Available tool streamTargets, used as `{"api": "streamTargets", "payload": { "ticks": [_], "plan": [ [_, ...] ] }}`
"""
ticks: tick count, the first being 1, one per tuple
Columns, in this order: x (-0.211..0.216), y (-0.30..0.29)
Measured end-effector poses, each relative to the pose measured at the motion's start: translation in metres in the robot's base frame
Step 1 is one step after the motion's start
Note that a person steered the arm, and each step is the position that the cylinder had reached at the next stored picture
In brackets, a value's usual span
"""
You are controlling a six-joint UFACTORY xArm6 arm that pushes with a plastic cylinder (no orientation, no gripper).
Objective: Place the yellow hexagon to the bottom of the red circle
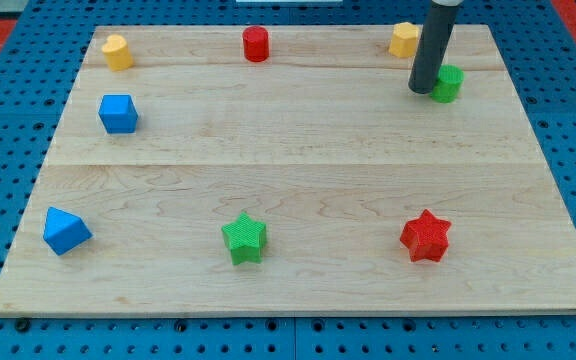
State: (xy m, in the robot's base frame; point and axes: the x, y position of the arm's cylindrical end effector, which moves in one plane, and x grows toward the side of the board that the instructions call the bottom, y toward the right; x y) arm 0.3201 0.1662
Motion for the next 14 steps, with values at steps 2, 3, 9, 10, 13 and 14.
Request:
{"api": "streamTargets", "payload": {
  "ticks": [2,3,9,10,13,14],
  "plan": [
    [-0.052,0.06],
    [-0.067,0.062],
    [-0.091,0.006],
    [-0.063,-0.031],
    [-0.1,-0.114],
    [-0.069,-0.187]
  ]
}}
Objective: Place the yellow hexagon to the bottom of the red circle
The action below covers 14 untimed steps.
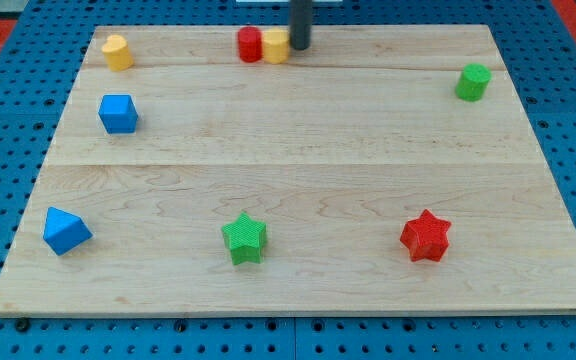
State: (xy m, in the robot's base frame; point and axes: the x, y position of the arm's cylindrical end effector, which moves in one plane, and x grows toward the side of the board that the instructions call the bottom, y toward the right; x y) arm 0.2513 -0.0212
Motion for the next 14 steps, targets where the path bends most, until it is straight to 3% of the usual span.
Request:
{"api": "streamTargets", "payload": {
  "ticks": [1,3,4,5,7,8,9,10,11,12,14],
  "plan": [
    [0.022,-0.062],
    [0.016,0.023],
    [-0.048,-0.032],
    [-0.058,-0.084],
    [-0.02,-0.114],
    [-0.038,-0.084],
    [-0.005,-0.033],
    [0.015,-0.028],
    [0.03,0.04],
    [0.056,0.016],
    [0.027,-0.088]
  ]
}}
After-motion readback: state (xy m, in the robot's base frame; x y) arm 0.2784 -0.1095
